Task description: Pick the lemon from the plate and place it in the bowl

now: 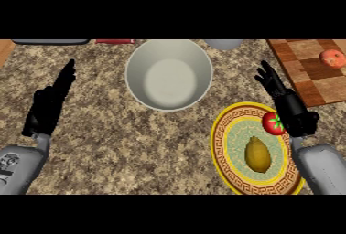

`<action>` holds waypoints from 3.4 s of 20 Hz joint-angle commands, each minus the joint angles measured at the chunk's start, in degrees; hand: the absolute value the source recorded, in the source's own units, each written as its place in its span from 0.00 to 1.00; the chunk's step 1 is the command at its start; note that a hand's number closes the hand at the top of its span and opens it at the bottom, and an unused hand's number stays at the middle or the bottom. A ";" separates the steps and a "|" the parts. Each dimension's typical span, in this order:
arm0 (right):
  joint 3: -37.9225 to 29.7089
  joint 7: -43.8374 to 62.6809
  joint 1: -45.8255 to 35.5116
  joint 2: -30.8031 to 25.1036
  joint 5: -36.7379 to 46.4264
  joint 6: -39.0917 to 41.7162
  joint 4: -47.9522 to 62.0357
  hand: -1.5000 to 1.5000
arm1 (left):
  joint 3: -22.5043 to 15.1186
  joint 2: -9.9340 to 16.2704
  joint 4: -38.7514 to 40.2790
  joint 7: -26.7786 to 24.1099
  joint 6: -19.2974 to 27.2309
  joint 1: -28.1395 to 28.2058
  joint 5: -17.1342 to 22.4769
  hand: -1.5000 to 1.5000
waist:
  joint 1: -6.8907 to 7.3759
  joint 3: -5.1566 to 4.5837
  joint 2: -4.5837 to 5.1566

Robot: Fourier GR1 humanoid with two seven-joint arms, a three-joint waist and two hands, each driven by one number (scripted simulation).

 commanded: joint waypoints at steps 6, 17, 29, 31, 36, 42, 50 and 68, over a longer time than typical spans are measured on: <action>10.15 17.55 13.51 4.75 4.63 -6.18 -12.04 1.00 | -0.53 -11.45 -4.89 -6.79 3.43 6.22 4.14 0.50 | -0.43 0.86 -2.82; 10.75 -3.84 33.51 14.74 23.51 -39.70 -30.61 0.00 | 0.52 -11.79 -5.35 -7.14 -0.39 9.17 7.90 0.50 | -1.27 0.95 -2.74; 2.68 44.06 34.10 2.73 41.53 -22.46 -54.11 0.00 | -1.70 -15.64 -3.72 -7.86 1.26 7.01 3.36 0.50 | 0.34 0.90 -2.08; 5.43 51.17 33.07 4.28 44.07 -19.71 -55.31 0.00 | -1.38 -15.52 -2.91 -8.35 0.83 7.56 3.41 0.50 | 0.46 0.86 -2.04; 3.76 60.31 26.00 3.58 40.26 -11.25 -50.19 0.00 | 1.26 -14.08 -3.09 -8.74 -1.91 7.19 5.30 0.50 | 0.93 0.97 -2.02; 2.86 62.48 22.54 5.12 37.37 -6.58 -43.27 0.00 | 1.50 -16.98 0.69 -9.60 -2.29 5.07 4.10 0.50 | 0.39 1.03 -2.09; 3.69 49.27 35.39 8.63 36.43 -7.84 -45.58 0.00 | -0.83 -20.42 -6.57 -6.96 0.41 10.75 -2.15 0.50 | 0.14 1.07 -2.26; -1.21 35.35 35.96 16.05 26.75 -8.78 -38.77 0.00 | 4.07 -20.57 -9.80 -3.45 -5.50 10.36 -2.64 0.50 | 0.29 1.07 -2.23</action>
